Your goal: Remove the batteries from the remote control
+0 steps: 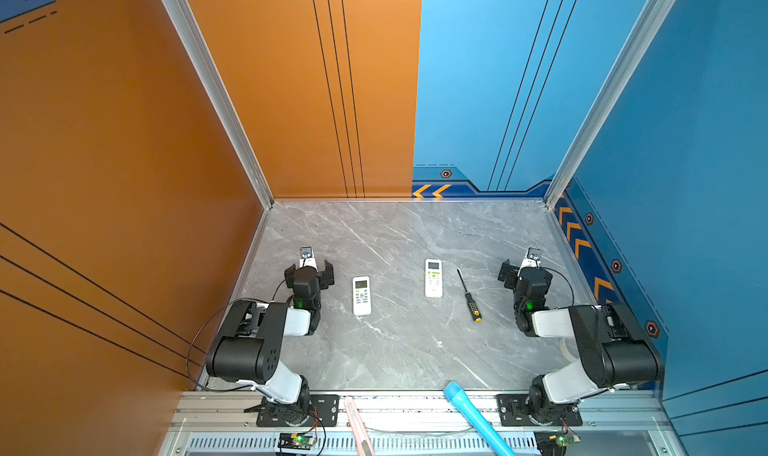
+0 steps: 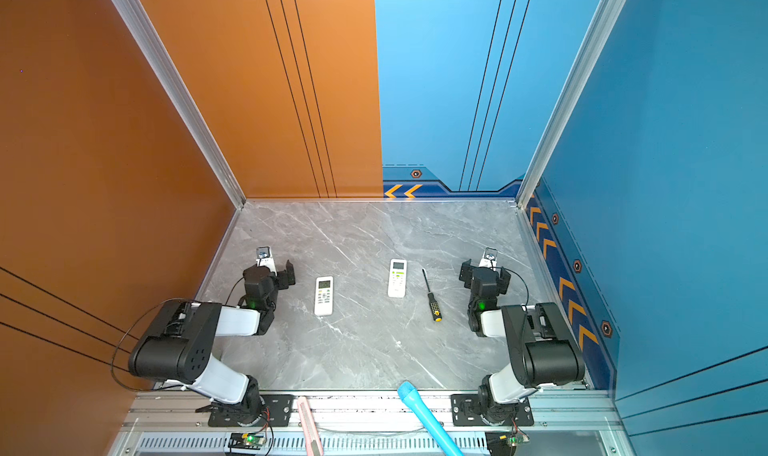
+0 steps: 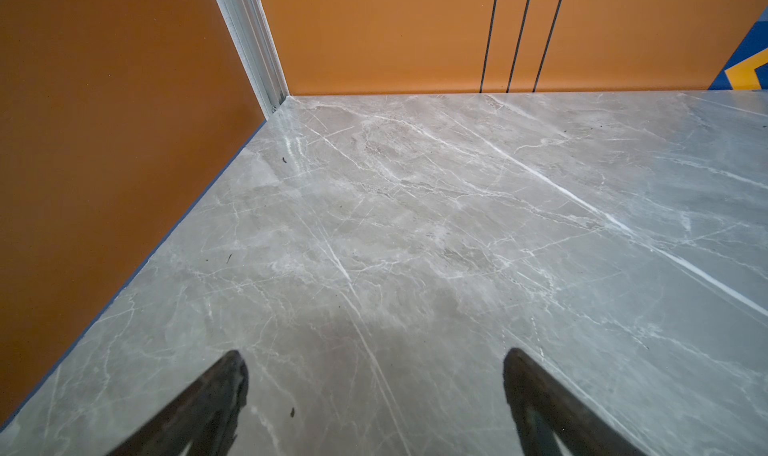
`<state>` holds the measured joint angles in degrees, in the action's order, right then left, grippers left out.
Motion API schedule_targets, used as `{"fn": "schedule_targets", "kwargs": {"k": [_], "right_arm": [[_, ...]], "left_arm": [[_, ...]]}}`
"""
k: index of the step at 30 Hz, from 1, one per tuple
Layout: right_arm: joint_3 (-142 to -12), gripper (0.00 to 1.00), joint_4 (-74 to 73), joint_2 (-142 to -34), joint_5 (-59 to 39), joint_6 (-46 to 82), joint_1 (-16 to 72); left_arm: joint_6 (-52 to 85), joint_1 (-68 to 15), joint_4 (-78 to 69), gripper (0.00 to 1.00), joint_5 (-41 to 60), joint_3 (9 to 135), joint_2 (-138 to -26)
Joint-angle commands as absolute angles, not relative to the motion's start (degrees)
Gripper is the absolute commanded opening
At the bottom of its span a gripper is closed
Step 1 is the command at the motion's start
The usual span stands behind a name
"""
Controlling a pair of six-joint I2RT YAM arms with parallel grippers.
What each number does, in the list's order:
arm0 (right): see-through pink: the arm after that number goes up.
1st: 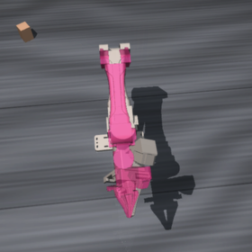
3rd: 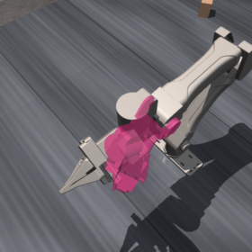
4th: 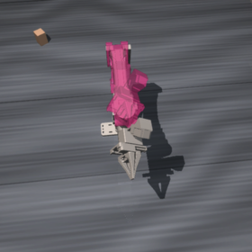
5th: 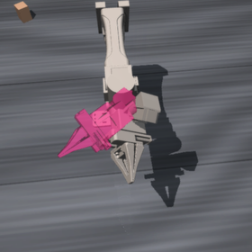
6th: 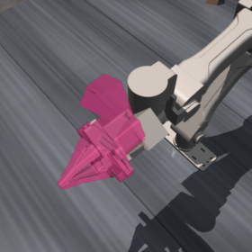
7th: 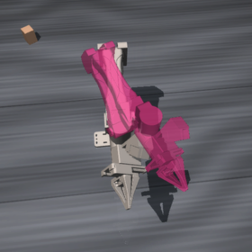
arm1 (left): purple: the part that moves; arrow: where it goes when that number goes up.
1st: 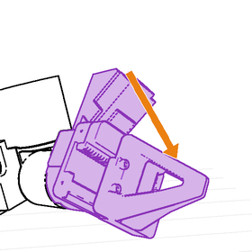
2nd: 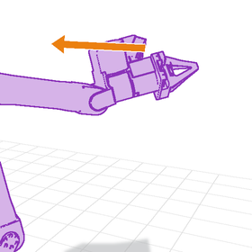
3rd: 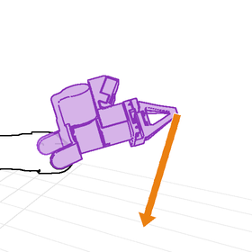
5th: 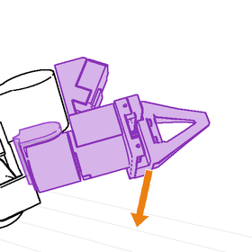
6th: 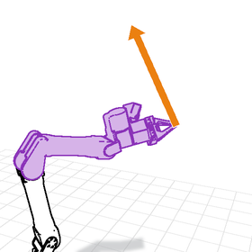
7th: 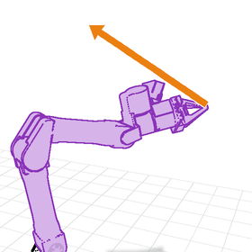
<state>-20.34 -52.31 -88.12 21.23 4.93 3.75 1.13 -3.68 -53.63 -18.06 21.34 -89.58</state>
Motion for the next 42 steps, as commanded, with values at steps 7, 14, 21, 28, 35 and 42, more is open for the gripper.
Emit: {"fn": "schedule_targets", "kwargs": {"k": [7, 14, 21, 28, 35, 42], "right_arm": [[-20.4, 1.00, -52.2, -87.6, 20.8, 5.9, 3.5], [-25.6, 1.00, -36.6, -78.4, 19.9, -1.5, 9.6], [-54.2, 1.00, 21.3, -67.9, 21.4, 24.0, 18.3], [-60.4, 1.00, 32.3, -73.2, 10.5, 33.6, 25.3], [-73.0, 1.00, 39.9, -91.4, 8.4, 37.1, 36.9], [-79.7, 1.00, 42.3, -104.3, 9.9, 41.8, 39.7]], "left_arm": [[1.5, -3.5, -54.0, 0.98, -19.1, 21.0, -89.4], [-1.0, -4.4, -49.2, 0.98, -16.5, 21.7, -84.3], [3.7, -16.4, -12.5, 0.98, -24.9, 32.7, -59.5], [21.8, -21.9, 17.3, 0.98, -14.3, 46.9, -56.1], [33.6, -28.0, 28.3, 0.98, -1.0, 57.0, -66.9], [37.0, -30.2, 27.1, 0.98, 3.3, 58.6, -74.3]]}}
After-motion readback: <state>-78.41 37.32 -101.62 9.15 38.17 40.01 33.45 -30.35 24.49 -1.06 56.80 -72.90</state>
